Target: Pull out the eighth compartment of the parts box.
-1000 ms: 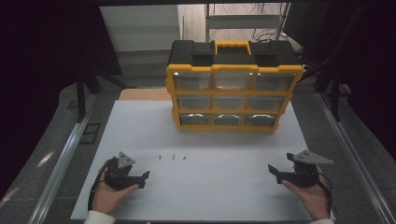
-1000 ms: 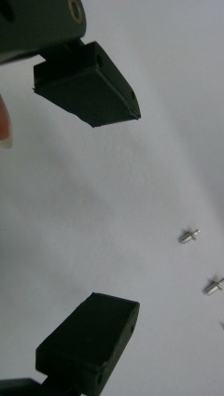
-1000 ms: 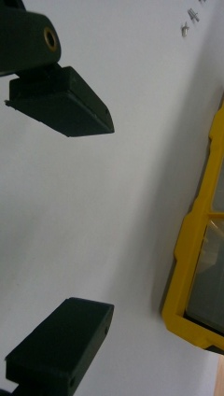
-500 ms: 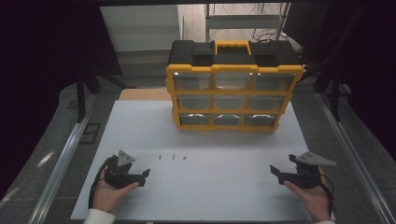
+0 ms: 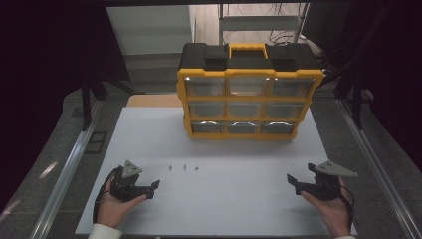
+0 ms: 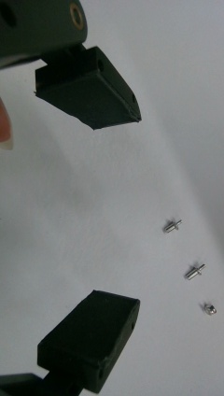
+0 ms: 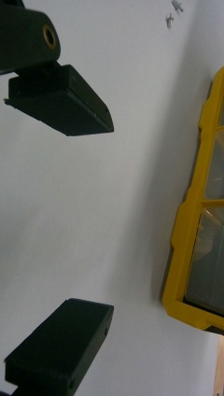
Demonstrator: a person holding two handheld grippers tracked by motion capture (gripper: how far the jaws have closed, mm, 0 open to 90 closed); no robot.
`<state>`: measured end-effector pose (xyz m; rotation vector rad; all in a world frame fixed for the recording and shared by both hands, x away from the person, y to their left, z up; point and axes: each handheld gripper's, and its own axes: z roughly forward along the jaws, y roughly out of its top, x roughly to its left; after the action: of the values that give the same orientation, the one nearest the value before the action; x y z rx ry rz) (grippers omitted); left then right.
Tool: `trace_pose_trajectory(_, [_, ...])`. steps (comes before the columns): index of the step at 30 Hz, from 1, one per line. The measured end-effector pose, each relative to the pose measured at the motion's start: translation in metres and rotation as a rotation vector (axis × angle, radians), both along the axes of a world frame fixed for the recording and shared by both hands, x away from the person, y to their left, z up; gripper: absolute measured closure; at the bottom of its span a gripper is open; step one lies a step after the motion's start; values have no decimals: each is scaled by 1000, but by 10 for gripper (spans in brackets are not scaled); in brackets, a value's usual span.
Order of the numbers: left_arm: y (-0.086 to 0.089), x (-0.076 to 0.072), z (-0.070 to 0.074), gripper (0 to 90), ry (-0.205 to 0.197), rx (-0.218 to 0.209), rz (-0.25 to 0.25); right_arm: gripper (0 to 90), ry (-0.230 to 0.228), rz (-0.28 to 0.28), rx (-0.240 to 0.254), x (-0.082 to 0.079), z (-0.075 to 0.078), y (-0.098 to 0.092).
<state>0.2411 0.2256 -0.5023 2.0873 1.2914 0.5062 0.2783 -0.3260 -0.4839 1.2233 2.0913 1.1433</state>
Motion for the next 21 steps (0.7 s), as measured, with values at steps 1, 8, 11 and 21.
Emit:
trace_pose_trajectory(1, [-1,0,0,115,-1,0,-1,110,0,-2,2,-1,0,0])
trace_pose_trajectory(8, [-6,2,2,112,-12,-2,-15,105,-8,-15,-10,-7,-1,6])
trace_pose_trajectory(11, [-7,2,0,112,-7,5,-24,95,-14,-20,-4,-8,0,9])
trace_pose_trajectory(21, [-7,3,2,112,-13,-9,-31,88,3,-6,35,-5,-2,20])
